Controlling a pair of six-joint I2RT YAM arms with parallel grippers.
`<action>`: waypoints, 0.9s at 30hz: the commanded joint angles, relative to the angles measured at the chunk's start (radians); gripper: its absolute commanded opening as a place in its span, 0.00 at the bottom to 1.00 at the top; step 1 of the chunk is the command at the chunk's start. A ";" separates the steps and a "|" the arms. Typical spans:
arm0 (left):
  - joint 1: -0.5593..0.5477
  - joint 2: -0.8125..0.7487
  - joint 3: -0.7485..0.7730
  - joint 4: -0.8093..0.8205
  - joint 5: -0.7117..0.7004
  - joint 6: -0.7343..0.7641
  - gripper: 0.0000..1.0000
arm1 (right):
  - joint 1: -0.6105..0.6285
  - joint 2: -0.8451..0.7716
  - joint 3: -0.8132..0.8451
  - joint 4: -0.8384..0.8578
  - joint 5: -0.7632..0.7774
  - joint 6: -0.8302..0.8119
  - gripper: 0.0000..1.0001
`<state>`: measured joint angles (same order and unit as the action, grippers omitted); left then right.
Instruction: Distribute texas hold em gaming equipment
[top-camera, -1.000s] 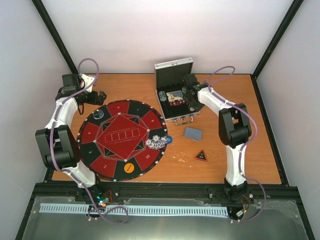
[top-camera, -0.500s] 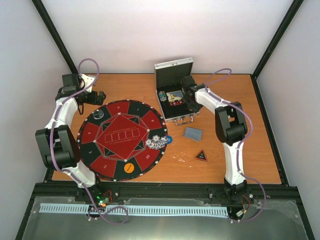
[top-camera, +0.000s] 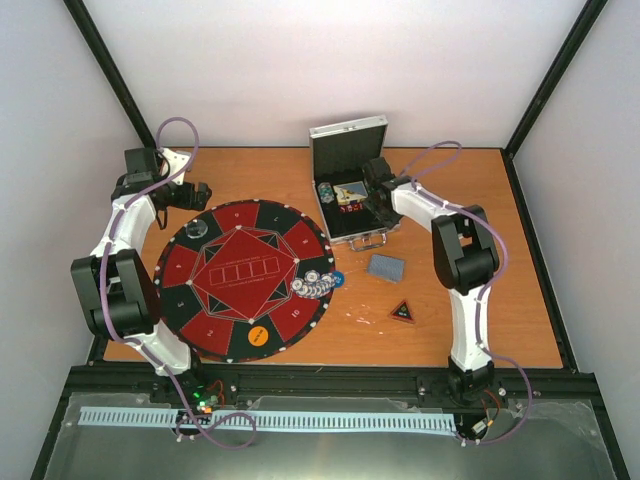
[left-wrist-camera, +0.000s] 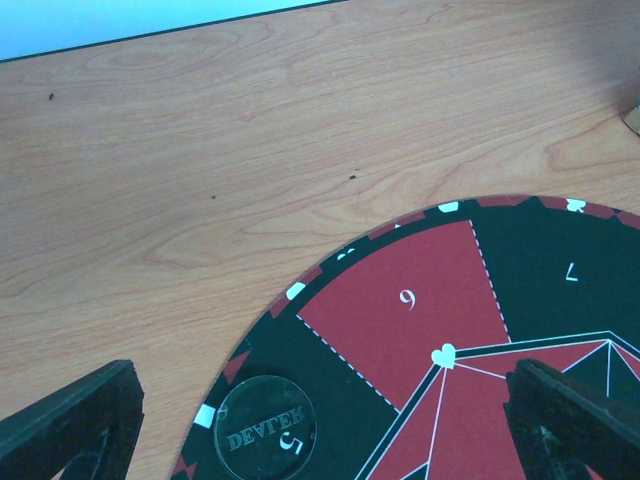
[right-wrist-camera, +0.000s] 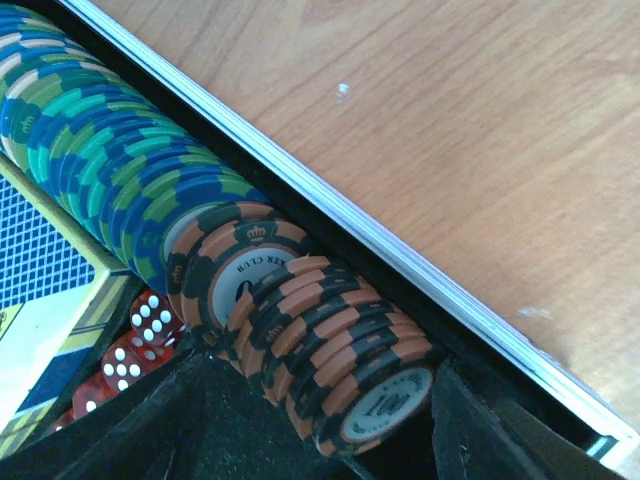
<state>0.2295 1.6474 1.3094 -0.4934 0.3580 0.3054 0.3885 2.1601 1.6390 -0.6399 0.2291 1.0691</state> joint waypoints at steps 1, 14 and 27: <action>0.008 0.015 0.005 0.018 -0.007 0.018 1.00 | -0.025 -0.078 -0.118 -0.032 0.015 -0.023 0.62; 0.008 0.026 0.000 0.021 -0.009 0.023 1.00 | -0.043 -0.147 -0.149 -0.051 0.023 -0.061 0.58; 0.009 0.029 0.000 0.018 -0.017 0.031 1.00 | -0.076 -0.300 -0.179 0.152 -0.150 -0.497 0.67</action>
<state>0.2295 1.6642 1.3094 -0.4931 0.3443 0.3145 0.3416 1.9621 1.4750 -0.6476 0.1802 0.8749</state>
